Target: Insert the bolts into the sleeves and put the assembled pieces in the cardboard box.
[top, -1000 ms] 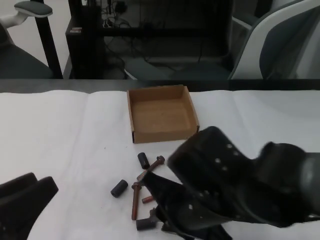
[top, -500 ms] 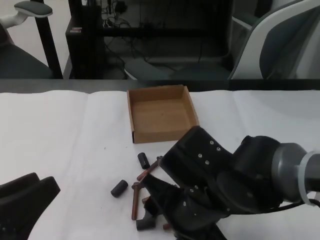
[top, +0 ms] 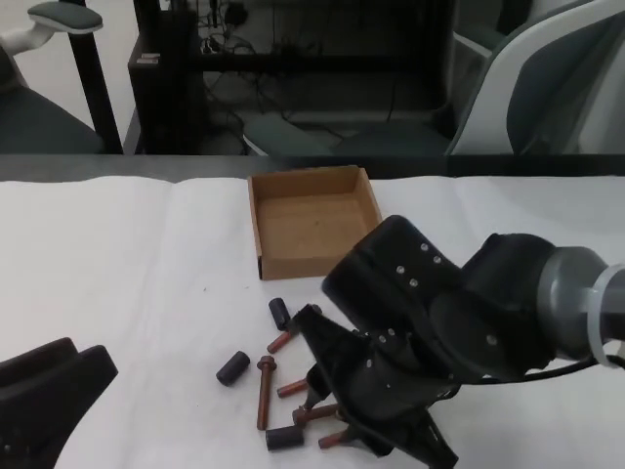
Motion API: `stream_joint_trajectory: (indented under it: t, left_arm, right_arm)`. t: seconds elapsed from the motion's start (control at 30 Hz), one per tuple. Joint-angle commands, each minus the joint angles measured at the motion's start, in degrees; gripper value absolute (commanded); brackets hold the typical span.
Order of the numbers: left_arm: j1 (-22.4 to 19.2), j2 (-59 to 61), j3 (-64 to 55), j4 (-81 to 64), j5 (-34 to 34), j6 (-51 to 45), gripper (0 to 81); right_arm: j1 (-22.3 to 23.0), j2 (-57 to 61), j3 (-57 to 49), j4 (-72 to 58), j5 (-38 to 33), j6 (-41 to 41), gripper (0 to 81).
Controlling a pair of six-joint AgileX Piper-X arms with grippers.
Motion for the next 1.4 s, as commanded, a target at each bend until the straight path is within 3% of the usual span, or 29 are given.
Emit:
stream_joint_trajectory:
  t: [0.0,0.3,1.37]
  left_arm:
    - [0.1,0.2,-0.7,-0.7,0.3,-0.5,44.1]
    - [0.1,0.2,-0.7,-0.7,0.3,-0.5,44.1]
    - [0.1,0.2,-0.7,-1.1,-1.0,-0.5,44.1]
  right_arm:
    - [-0.9,-0.6,-0.8,3.2,0.1,0.5,41.6]
    - [-2.3,-0.6,-2.6,9.1,1.2,0.4,41.6]
    - [-2.9,5.3,-2.6,4.3,2.2,-0.1,41.3]
